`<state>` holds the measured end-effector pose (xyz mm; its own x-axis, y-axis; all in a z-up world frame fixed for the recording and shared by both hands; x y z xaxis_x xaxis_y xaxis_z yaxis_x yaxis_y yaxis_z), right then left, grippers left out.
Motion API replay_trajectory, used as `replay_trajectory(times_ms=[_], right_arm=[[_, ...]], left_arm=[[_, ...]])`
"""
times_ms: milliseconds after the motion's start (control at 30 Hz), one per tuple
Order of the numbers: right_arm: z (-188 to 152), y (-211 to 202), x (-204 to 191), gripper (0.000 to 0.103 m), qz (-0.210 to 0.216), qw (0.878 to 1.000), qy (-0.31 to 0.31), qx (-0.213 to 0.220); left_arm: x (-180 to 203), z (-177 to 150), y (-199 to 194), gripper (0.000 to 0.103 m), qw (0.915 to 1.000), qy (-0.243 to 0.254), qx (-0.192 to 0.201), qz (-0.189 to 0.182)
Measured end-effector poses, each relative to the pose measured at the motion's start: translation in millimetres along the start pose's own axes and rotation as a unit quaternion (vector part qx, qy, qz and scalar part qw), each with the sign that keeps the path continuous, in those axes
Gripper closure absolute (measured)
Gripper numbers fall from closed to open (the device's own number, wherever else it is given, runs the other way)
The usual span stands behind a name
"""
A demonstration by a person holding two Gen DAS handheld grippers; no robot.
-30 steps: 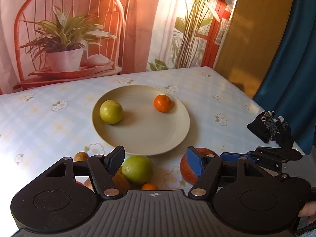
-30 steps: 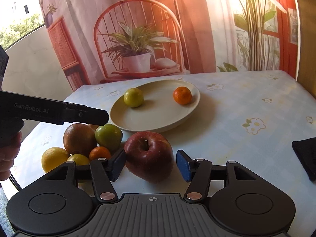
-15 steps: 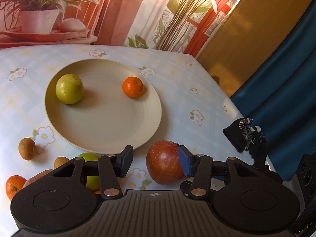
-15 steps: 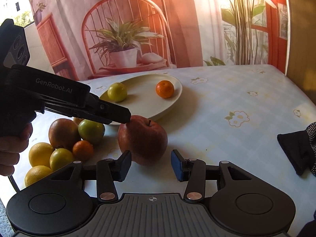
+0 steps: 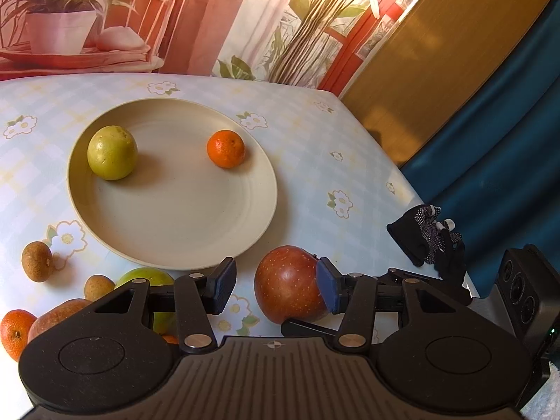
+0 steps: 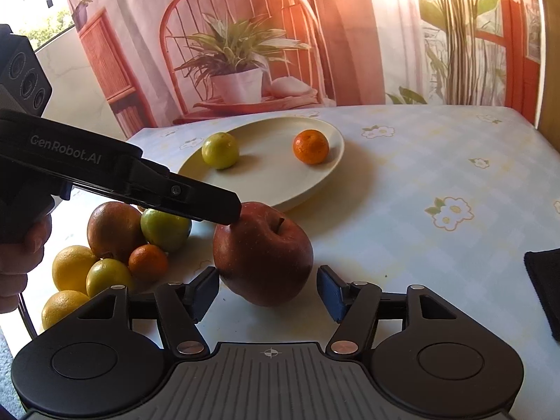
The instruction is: Organize fruits
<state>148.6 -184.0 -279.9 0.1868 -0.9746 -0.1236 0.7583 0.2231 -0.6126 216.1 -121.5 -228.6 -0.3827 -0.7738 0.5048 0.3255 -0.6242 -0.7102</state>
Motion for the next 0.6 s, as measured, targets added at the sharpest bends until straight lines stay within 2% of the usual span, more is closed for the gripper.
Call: replay_trajectory(times_ms=[133,433,600], right_arm=[[1.1,4.8,-2.4,0.048,0.012,1.000,-0.001,-0.001],[0.8,5.2,-19.2,0.048,-0.025,0.998,-0.064,-0.005],[2.2,6.8,-24.5,0.048,-0.036,0.996,-0.084,-0.008]], left_arm=[[-3.3,-0.9,-3.9,0.050,1.0000,-0.001,0.002,0.005],[-2.5,2.8,-5.9,0.050,0.9998,-0.021,0.005,0.003],[1.0,-1.2,3.8,0.050,0.9995,-0.029,-0.009,-0.001]])
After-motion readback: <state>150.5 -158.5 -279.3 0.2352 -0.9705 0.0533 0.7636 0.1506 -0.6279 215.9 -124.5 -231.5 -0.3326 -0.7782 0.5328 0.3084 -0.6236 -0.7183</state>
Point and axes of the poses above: each gripper's, at about its wrist camera, not at the fingertips, and y roughly the way its jaws point, x to its right, z to its top, the point moved 7 cm from there along y, roughly the way its jaws point, and after that the axes turned 9 degrees about -y, right-handed, at the moved point
